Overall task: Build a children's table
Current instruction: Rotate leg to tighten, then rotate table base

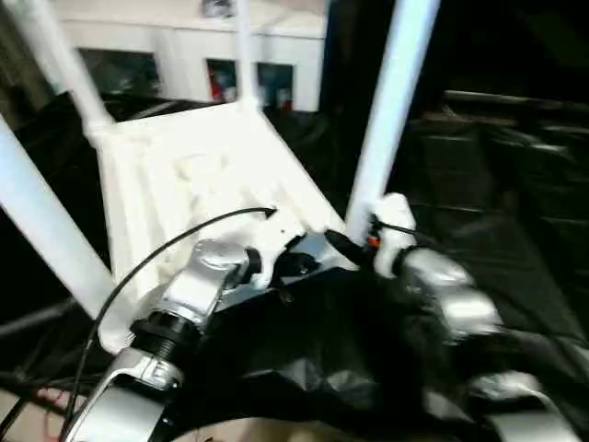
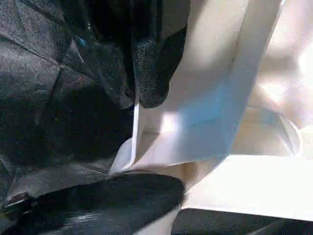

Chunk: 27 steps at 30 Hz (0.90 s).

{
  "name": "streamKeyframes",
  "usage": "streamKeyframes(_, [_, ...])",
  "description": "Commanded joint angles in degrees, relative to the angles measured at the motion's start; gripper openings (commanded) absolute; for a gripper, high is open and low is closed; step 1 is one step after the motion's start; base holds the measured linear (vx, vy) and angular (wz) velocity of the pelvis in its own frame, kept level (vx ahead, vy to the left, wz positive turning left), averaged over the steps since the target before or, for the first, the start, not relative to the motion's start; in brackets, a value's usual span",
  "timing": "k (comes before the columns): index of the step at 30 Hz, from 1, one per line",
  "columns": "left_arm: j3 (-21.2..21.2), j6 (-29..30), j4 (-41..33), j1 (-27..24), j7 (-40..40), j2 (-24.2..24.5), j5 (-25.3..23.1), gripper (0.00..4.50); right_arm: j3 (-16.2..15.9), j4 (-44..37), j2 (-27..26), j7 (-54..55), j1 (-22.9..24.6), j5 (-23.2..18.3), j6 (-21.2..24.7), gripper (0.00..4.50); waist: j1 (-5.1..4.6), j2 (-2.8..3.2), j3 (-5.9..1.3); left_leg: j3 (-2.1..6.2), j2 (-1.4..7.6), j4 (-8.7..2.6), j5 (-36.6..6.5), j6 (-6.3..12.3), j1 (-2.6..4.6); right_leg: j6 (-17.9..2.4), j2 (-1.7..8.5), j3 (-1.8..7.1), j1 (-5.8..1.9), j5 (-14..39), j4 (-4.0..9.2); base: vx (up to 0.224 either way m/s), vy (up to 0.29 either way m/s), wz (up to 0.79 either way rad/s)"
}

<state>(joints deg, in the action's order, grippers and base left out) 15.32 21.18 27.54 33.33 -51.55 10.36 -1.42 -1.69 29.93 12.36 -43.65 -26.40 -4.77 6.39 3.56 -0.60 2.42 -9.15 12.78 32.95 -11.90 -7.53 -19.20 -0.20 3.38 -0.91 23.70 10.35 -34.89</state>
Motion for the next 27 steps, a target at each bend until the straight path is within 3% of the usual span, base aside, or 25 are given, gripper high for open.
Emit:
streamKeyframes(1, [-0.58,-1.52,-1.71,1.01,1.57,-0.98,0.61,0.00,-3.55,-5.39,3.73,-10.21,4.47,-2.86,2.72,3.09,0.04,-0.15,-3.06,-1.17,-0.51,-3.37,-8.54,4.09,-0.73,-13.26,2.28,1.36,-3.51,5.98,4.09,0.000,0.000,0.00])
streamKeyframes(5, [-0.23,-1.39,-2.48,0.29,1.10,-0.75,0.79,0.00,-1.51,-9.79,9.18,-14.33,7.65,-4.89,4.72,3.09,0.67,-0.24,-3.05,-1.11,-0.60,-3.17,-6.70,5.44,-1.11,-13.60,2.23,1.30,-4.00,3.43,3.95,0.000,0.000,0.00])
streamKeyframes(10, [0.41,-1.28,-3.44,-0.75,0.63,-0.41,0.79,0.00,1.48,-12.62,13.95,-15.77,11.01,-5.70,5.51,3.09,0.47,-0.46,-2.95,-1.09,-0.64,-3.22,-9.01,5.26,-1.19,-12.92,2.38,1.16,-3.73,8.97,4.50,0.000,0.000,0.00])
streamKeyframes(12, [0.79,-1.53,-4.43,-1.47,0.02,-0.17,0.96,0.00,2.95,-15.18,15.83,-16.88,12.86,-7.32,7.55,3.09,0.21,-0.24,-2.93,-1.11,-0.63,-3.05,-8.59,5.39,-1.17,-12.55,2.38,1.21,-3.56,9.80,4.54,0.000,0.000,0.00])
streamKeyframes(17, [1.39,-2.04,-9.50,-4.81,-1.05,0.34,2.16,0.00,1.16,-23.00,16.50,-18.08,17.33,-10.46,12.11,3.09,0.24,-0.27,-3.05,-0.93,-0.48,-2.94,-6.11,6.56,-1.56,-13.16,2.32,1.19,-3.91,4.62,3.94,0.000,0.000,0.00])
streamKeyframes(19, [1.28,-2.14,-10.00,-5.11,-0.70,0.30,2.31,0.00,0.98,-23.59,16.19,-18.03,17.54,-10.55,12.51,3.09,0.06,-0.28,-3.06,-1.02,-0.53,-2.87,-6.26,6.71,-1.48,-13.46,2.24,1.11,-3.71,4.68,3.97,0.000,0.000,0.00])
streamKeyframes(20, [0.19,-1.01,-11.90,-5.88,0.08,-0.22,3.54,0.44,0.55,-24.28,15.09,-17.58,17.45,-10.89,13.09,3.18,0.14,-0.41,-3.09,-1.03,-0.58,-2.86,-6.33,6.69,-1.48,-13.45,2.26,1.08,-3.73,5.04,4.00,0.000,0.000,0.00])
streamKeyframes(24, [-2.56,2.86,-19.23,-8.63,1.53,-1.51,7.30,0.72,-1.15,-26.46,12.96,-17.33,17.36,-12.04,14.55,3.18,0.44,-0.03,-3.27,-1.03,-0.24,-2.79,-5.50,6.16,-1.46,-14.45,2.53,1.20,-3.68,4.19,3.57,0.000,0.000,0.00])
streamKeyframes(25, [-2.85,4.05,-21.94,-9.79,1.42,-1.39,8.22,0.82,-1.69,-26.82,12.53,-17.21,17.22,-12.22,14.72,3.18,0.61,0.03,-3.04,-1.08,-0.03,-2.88,-5.86,6.10,-1.36,-14.89,2.29,1.10,-3.28,3.24,3.55,0.000,0.000,0.00])
streamKeyframes(27, [-2.96,4.88,-23.78,-10.60,1.33,-1.24,8.77,0.88,-2.05,-27.36,12.38,-16.94,17.23,-12.49,15.10,3.18,0.84,-0.06,-2.78,-1.12,-0.06,-2.98,-7.20,5.97,-1.40,-14.42,2.40,1.13,-3.31,5.18,3.81,0.000,0.000,0.00])
